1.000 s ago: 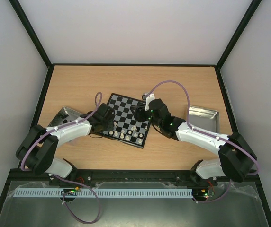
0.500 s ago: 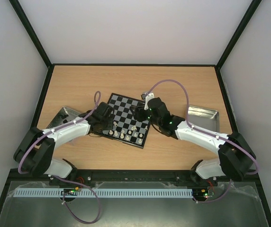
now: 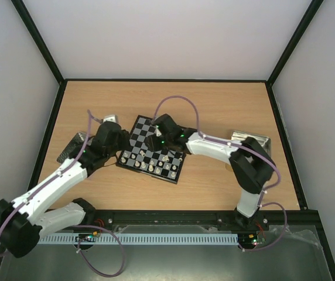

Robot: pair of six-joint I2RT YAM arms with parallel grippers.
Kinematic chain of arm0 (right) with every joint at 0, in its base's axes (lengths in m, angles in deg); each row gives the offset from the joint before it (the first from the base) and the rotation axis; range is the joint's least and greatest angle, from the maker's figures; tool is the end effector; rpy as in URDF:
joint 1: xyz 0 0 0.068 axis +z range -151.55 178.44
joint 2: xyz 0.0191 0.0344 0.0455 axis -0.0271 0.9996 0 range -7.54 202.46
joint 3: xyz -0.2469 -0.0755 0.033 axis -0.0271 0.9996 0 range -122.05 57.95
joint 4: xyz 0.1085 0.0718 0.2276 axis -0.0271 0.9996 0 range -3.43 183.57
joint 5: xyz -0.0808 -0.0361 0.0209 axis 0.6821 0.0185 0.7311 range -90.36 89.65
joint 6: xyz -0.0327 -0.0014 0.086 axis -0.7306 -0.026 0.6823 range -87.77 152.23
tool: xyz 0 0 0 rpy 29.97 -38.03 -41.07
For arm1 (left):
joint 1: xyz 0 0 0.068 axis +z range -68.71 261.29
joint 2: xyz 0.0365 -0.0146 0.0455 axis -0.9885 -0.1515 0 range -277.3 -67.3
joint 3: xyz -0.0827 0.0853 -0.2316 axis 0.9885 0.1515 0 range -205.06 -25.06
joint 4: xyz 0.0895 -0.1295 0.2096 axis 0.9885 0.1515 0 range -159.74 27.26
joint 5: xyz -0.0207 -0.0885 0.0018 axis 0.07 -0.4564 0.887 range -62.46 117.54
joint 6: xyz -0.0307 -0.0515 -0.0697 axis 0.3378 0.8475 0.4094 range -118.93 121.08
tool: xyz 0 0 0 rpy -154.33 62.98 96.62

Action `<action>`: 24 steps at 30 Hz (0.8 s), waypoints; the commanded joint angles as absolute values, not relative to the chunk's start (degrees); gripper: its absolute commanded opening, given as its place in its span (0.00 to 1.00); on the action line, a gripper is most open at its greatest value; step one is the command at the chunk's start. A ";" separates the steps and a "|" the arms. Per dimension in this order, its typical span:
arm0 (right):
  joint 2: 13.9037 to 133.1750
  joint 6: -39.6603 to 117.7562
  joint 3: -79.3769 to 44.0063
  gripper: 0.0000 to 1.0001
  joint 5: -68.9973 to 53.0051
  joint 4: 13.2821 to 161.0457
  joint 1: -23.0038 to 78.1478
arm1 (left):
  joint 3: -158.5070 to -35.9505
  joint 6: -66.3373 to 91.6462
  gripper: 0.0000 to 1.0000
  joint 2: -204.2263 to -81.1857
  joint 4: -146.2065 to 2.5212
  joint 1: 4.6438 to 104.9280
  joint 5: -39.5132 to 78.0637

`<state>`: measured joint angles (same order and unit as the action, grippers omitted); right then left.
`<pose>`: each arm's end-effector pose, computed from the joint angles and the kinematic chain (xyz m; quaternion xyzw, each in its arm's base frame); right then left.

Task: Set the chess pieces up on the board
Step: Pick up the chess piece from the chessboard.

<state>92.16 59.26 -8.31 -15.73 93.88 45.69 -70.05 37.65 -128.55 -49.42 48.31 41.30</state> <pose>0.2669 0.3210 0.1752 -0.2130 0.8771 0.3462 0.2557 0.2420 -0.1336 0.2306 -0.0817 0.8847 -0.1666 0.4276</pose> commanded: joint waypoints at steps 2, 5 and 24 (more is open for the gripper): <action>99.94 56.79 -16.20 0.46 -16.72 104.44 49.00 | -68.52 38.69 0.51 -120.28 -49.46 49.04 46.58; 102.67 56.37 -18.53 0.44 -16.73 105.88 50.01 | -67.36 38.61 0.56 -116.64 -50.46 49.27 47.10; 109.67 55.49 -24.82 0.37 -11.48 111.33 52.45 | -66.13 38.54 0.61 -114.82 -51.24 49.74 45.87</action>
